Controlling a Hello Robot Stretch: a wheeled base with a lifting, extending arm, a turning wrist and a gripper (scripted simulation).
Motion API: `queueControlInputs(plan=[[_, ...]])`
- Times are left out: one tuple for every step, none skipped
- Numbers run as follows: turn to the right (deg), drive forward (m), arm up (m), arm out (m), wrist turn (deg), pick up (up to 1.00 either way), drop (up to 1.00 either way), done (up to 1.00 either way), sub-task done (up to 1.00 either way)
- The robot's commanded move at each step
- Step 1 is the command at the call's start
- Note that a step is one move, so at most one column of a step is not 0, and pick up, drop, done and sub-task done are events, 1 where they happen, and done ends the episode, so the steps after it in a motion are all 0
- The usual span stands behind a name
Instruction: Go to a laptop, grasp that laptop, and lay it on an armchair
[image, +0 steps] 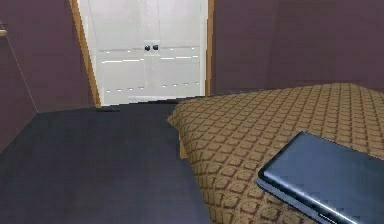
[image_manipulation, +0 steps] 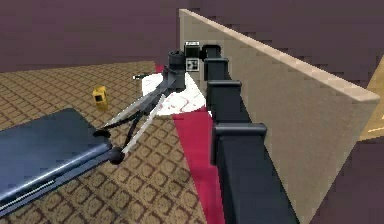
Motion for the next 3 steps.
queueControlInputs(plan=[[0.0, 0.0, 0.0, -0.38, 0.0, 0.0, 0.0, 0.0, 0.0], [-45.0, 0.0, 0.0, 0.0, 0.0, 0.0, 0.0, 0.0, 0.0], [-45.0, 0.0, 0.0, 0.0, 0.0, 0.0, 0.0, 0.0, 0.0]])
